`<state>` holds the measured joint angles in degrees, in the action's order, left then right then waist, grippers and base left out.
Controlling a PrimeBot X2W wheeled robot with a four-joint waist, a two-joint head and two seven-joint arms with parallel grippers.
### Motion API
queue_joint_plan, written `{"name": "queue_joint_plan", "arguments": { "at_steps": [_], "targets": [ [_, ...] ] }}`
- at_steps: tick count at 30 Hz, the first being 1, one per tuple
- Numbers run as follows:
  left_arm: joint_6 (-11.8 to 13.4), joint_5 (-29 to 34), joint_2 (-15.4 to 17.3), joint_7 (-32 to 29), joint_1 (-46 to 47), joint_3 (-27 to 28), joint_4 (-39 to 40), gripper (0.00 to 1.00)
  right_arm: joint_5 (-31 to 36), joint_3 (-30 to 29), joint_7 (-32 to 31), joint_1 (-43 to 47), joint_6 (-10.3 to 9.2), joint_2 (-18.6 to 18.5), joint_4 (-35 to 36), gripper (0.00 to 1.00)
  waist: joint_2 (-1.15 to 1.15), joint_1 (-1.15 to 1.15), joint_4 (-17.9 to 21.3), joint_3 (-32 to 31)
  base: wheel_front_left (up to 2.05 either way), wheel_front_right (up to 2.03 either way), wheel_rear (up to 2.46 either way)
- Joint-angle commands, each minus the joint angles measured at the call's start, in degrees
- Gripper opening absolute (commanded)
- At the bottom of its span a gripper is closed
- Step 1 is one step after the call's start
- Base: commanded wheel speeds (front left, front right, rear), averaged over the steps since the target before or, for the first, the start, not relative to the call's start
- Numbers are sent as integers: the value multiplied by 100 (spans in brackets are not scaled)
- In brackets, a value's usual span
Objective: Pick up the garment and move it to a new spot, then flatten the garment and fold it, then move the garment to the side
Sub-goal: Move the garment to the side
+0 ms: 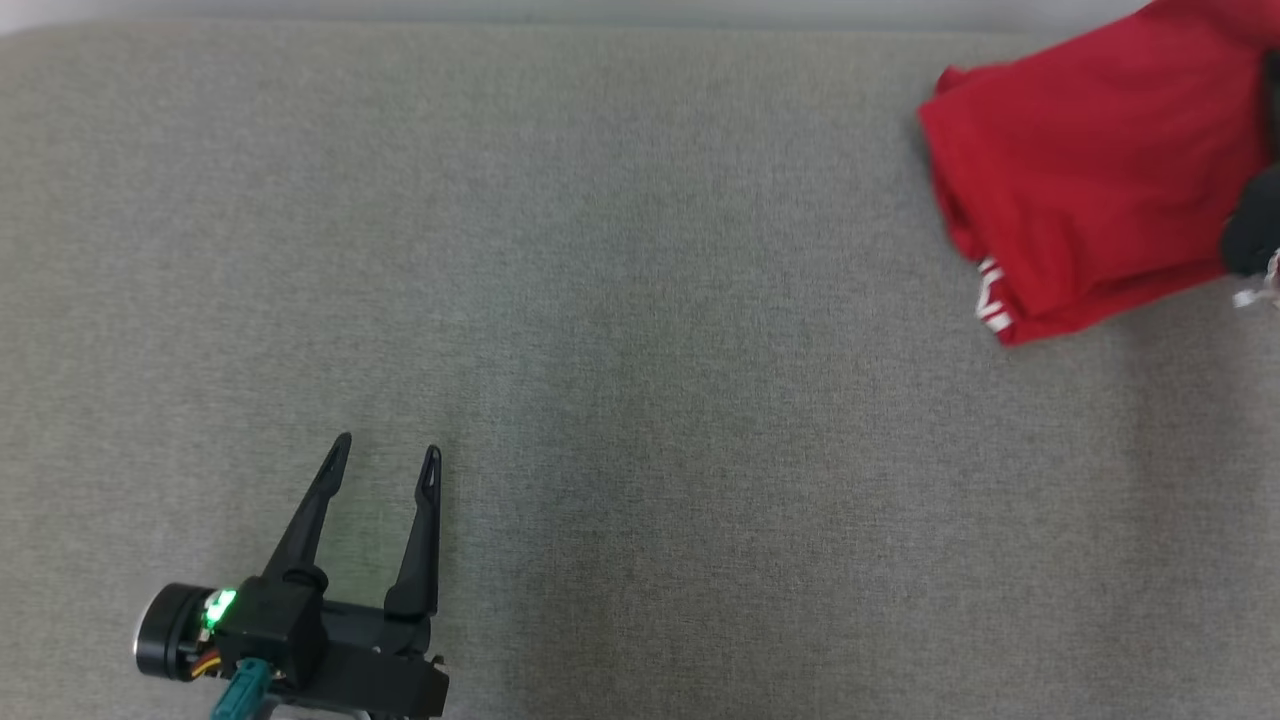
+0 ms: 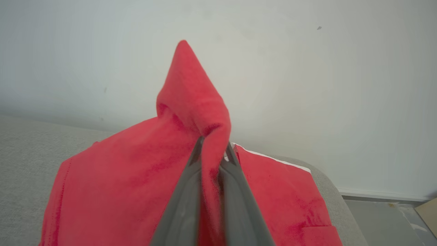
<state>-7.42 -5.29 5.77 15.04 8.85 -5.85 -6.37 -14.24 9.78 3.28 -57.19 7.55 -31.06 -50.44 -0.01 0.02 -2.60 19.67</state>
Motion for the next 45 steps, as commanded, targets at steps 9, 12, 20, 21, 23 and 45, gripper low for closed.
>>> {"name": "queue_joint_plan", "arguments": {
  "at_steps": [9,12,20,21,23,45],
  "targets": [
    [0,-146,286,10,93,-150,426,100,172,-79,-411,-572,-17,-606,320,0,1,-2,328,524,0,0,0],
    [-1,-160,362,9,105,-187,626,100,244,-109,-635,-721,-17,-723,409,0,1,-2,421,628,0,0,0],
    [0,-233,492,10,172,-89,1208,100,451,-89,-951,-1002,-17,-1101,615,0,1,-2,639,976,0,0,0],
    [0,-230,505,9,169,-81,1250,100,472,-91,-966,-999,-17,-1114,626,0,1,-2,662,1009,0,0,0],
    [0,-226,530,9,161,-52,1332,100,499,-95,-1009,-966,-17,-1176,640,0,1,-2,708,1070,0,0,0],
    [1,-285,524,10,164,77,1240,100,845,-246,-817,-635,-17,-1140,643,100,1,-2,730,1050,0,0,0]
  ]
}}
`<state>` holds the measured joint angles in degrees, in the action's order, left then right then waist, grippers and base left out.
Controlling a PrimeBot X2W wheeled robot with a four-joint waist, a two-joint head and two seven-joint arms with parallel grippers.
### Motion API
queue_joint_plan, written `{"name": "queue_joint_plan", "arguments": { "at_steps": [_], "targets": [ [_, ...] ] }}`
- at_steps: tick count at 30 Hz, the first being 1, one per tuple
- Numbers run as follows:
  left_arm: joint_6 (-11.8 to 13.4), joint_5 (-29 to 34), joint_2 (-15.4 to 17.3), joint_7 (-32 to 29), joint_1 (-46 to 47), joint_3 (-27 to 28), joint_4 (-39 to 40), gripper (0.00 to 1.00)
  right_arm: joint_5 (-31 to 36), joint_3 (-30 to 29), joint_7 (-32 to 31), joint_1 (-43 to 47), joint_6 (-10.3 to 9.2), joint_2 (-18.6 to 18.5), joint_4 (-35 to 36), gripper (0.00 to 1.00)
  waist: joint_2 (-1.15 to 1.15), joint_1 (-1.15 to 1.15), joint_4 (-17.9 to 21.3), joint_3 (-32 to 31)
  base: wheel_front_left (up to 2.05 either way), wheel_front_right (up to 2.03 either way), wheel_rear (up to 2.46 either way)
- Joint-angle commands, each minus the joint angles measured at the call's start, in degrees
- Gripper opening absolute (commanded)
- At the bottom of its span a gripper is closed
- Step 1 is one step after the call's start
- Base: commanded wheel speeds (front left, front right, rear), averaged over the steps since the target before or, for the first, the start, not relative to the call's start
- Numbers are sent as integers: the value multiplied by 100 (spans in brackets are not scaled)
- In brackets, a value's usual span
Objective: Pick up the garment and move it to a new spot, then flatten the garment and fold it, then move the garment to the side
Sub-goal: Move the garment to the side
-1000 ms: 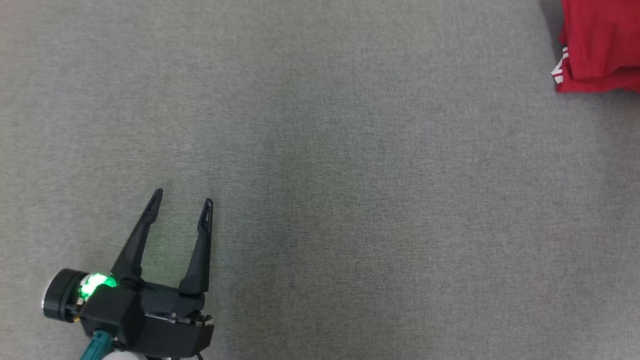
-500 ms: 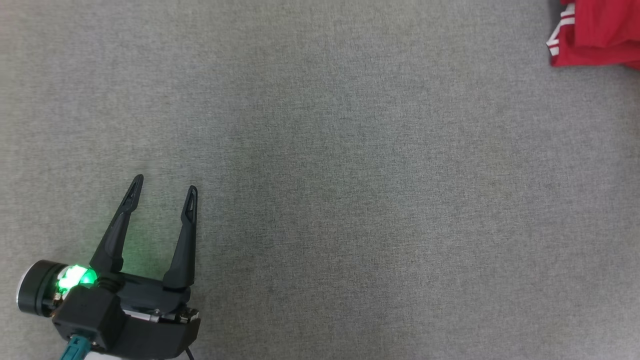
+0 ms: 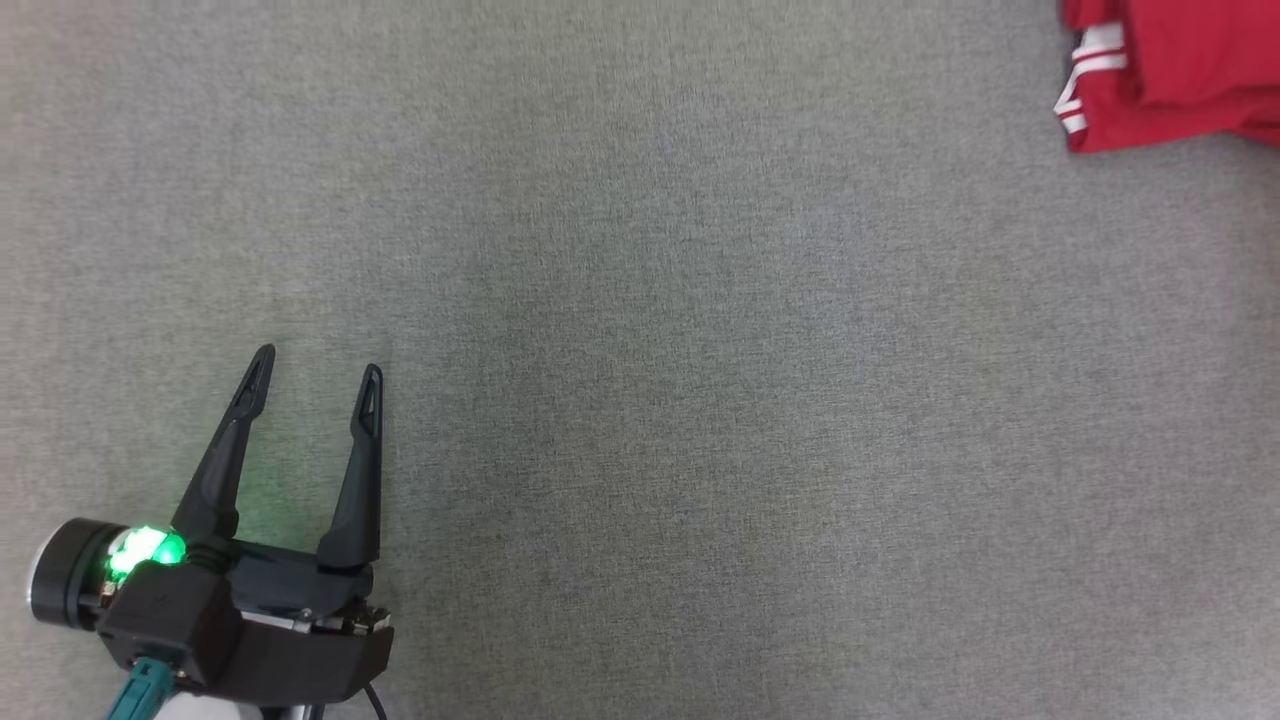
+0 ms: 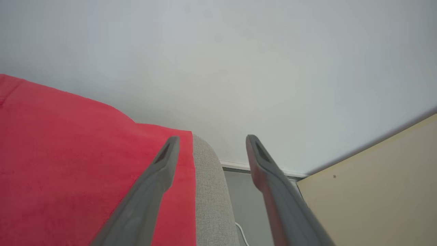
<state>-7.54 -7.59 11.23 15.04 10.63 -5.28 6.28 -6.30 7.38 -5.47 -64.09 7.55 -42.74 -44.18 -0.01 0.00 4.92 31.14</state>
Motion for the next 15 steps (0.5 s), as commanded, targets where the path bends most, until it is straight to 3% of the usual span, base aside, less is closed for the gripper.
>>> {"name": "queue_joint_plan", "arguments": {
  "at_steps": [1,7,15],
  "targets": [
    [12,-55,-49,10,-39,34,-62,100,78,9,118,64,-17,49,21,100,1,0,-26,-167,0,0,0],
    [13,-53,-189,10,-192,123,-280,100,137,32,471,152,-17,137,68,100,1,0,-84,-585,0,0,0],
    [13,16,-441,10,-542,436,-598,100,165,0,1274,752,-17,612,380,100,1,0,-176,-1324,0,0,0]
  ]
}}
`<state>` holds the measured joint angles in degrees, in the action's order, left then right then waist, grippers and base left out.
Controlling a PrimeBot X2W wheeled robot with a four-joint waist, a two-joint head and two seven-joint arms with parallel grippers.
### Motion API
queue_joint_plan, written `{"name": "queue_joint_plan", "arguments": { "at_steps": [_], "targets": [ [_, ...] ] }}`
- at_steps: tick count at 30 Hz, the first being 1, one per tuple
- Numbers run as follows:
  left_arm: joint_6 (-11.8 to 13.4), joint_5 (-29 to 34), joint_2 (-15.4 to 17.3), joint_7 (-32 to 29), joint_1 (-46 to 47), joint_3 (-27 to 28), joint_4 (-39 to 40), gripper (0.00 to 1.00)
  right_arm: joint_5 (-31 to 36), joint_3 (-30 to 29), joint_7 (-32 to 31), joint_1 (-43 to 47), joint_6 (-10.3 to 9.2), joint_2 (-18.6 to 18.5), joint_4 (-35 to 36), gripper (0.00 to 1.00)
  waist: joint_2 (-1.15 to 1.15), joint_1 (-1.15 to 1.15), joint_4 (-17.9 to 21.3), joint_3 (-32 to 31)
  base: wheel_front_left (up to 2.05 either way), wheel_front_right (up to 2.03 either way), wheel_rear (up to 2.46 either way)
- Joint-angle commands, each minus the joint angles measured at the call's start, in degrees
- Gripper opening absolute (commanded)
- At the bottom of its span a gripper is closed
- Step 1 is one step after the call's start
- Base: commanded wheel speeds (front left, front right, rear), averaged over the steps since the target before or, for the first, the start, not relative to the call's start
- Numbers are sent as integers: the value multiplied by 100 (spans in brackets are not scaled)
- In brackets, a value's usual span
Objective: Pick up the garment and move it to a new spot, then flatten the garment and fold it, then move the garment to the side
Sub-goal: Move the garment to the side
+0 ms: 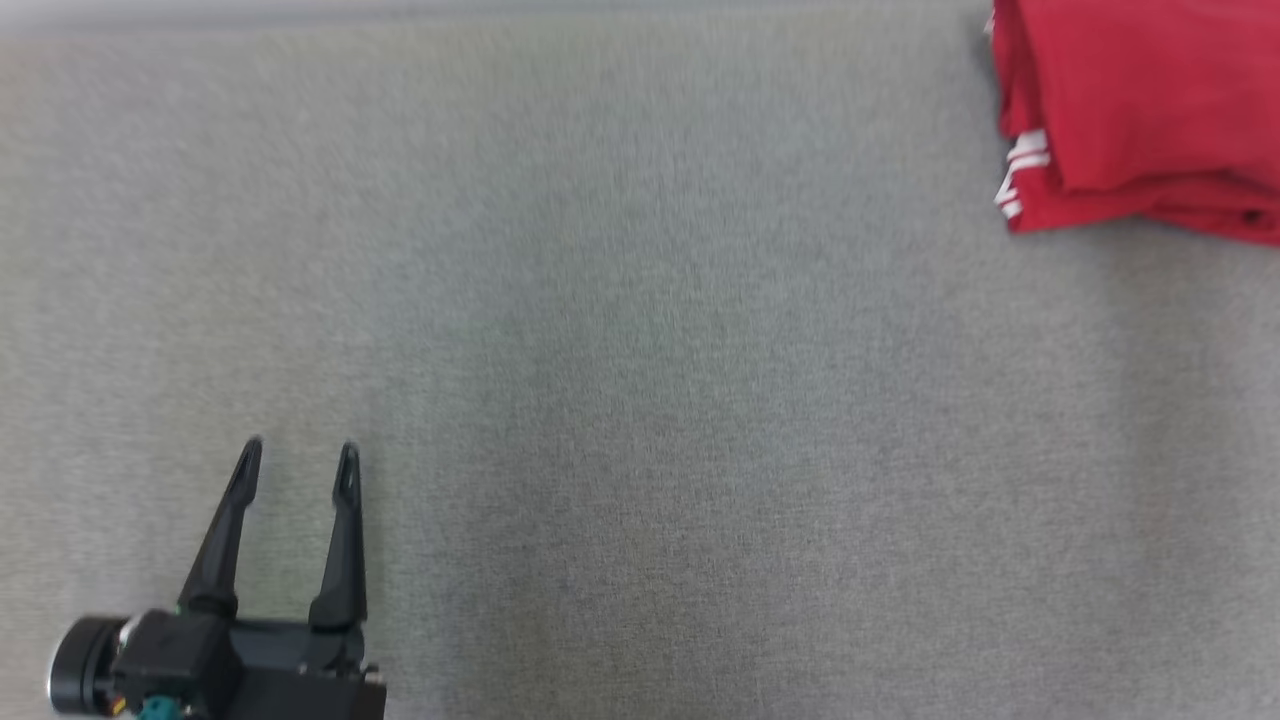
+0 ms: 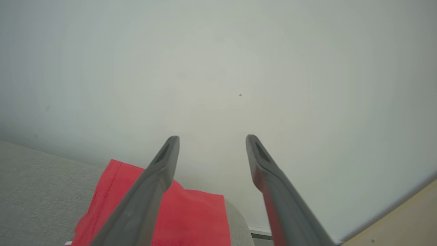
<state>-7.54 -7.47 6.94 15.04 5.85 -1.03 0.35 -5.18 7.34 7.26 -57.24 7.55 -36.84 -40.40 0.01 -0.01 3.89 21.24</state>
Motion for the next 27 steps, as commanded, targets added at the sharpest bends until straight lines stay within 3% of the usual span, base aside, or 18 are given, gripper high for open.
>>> {"name": "queue_joint_plan", "arguments": {
  "at_steps": [1,12,27],
  "targets": [
    [13,15,-33,10,-125,55,-36,100,44,-24,79,184,-17,132,58,100,-1,1,-71,-419,0,0,0],
    [13,144,-203,10,-694,392,-288,100,-189,-627,653,1956,-17,1463,949,100,-1,1,-63,-1284,0,0,0],
    [37,249,-362,10,-989,420,-454,100,-368,-889,791,4028,-17,2615,1654,100,-1,1,-210,-1878,0,0,0]
  ]
}}
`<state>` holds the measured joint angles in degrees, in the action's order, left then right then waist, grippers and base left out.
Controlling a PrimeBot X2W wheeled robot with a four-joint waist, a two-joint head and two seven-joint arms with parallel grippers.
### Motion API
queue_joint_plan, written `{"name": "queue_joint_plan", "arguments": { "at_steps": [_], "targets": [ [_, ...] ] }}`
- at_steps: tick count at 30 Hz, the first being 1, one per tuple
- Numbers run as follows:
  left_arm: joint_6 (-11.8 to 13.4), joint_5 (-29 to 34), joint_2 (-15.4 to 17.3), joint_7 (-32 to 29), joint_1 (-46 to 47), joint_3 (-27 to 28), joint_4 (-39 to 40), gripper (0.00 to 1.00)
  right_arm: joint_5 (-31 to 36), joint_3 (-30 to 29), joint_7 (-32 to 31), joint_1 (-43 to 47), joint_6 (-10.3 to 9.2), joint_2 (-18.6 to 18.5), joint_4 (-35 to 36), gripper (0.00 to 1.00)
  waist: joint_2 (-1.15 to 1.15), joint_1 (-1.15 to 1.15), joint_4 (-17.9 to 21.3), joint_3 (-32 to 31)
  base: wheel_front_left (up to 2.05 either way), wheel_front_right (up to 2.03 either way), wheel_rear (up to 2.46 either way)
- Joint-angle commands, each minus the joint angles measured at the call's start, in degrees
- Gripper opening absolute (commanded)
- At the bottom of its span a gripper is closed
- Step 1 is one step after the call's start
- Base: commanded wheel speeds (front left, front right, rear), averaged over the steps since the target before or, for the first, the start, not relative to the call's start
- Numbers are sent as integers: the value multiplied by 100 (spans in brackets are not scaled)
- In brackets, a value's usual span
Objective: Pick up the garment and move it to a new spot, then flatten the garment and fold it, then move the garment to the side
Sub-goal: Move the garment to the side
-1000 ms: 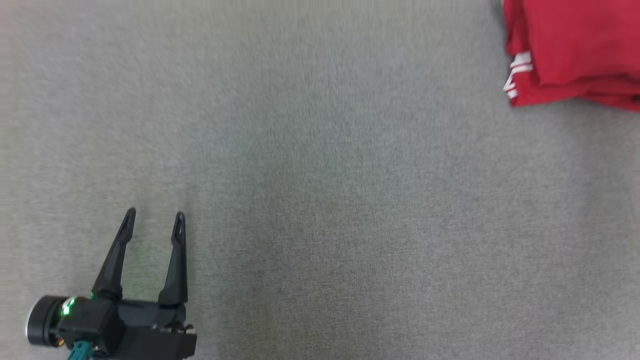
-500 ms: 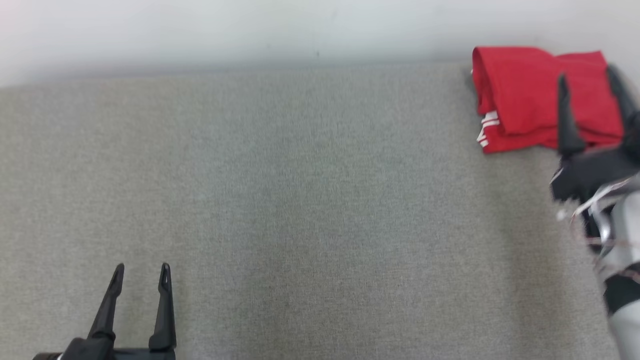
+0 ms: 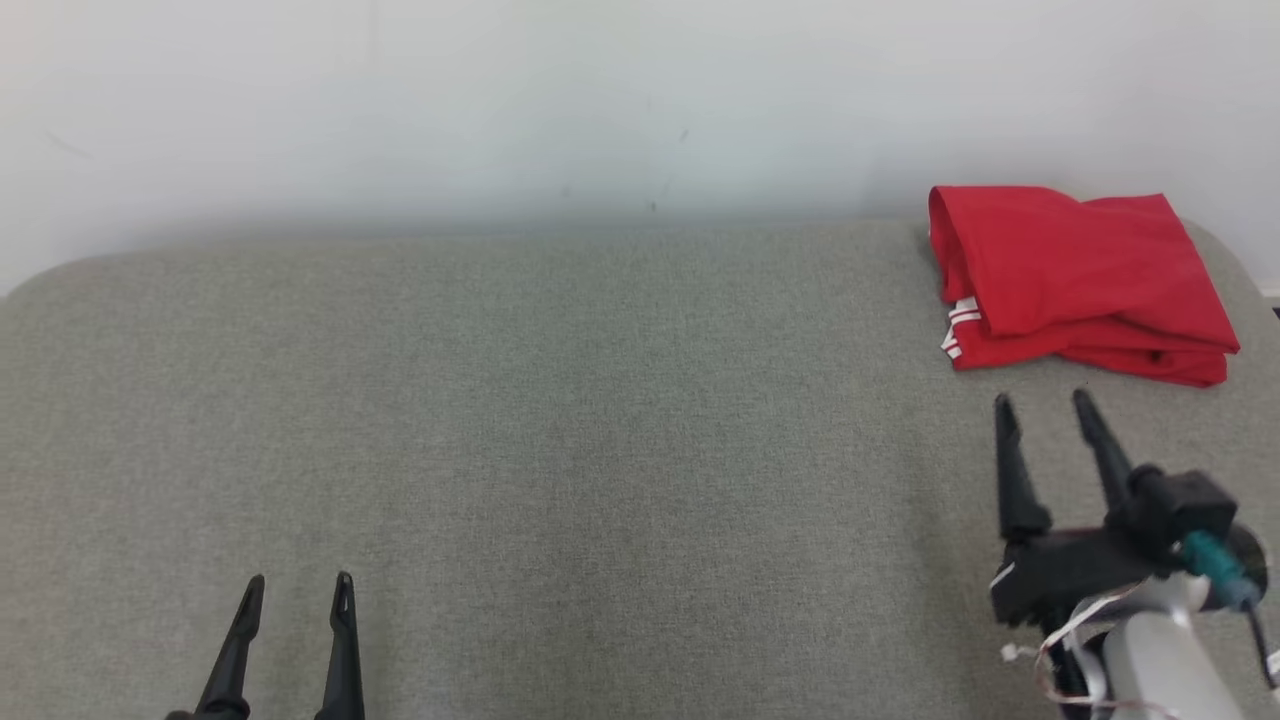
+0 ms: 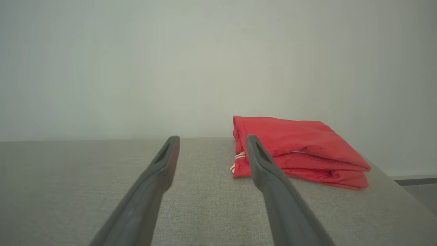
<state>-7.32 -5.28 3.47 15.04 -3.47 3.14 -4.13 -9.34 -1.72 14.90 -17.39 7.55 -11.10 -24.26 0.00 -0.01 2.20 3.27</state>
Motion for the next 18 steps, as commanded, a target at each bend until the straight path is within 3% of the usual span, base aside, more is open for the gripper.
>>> {"name": "queue_joint_plan", "arguments": {
  "at_steps": [1,8,18],
  "targets": [
    [18,29,-23,10,-83,4,-12,100,92,37,31,141,-17,111,79,100,0,1,-41,-105,0,0,0],
    [58,44,-52,10,-204,-53,-68,100,253,147,34,753,-17,559,395,100,0,1,-71,-243,0,0,0],
    [136,7,-59,10,-220,5,-136,100,278,301,35,1440,-17,797,826,100,0,1,-195,-323,0,0,0]
  ]
}}
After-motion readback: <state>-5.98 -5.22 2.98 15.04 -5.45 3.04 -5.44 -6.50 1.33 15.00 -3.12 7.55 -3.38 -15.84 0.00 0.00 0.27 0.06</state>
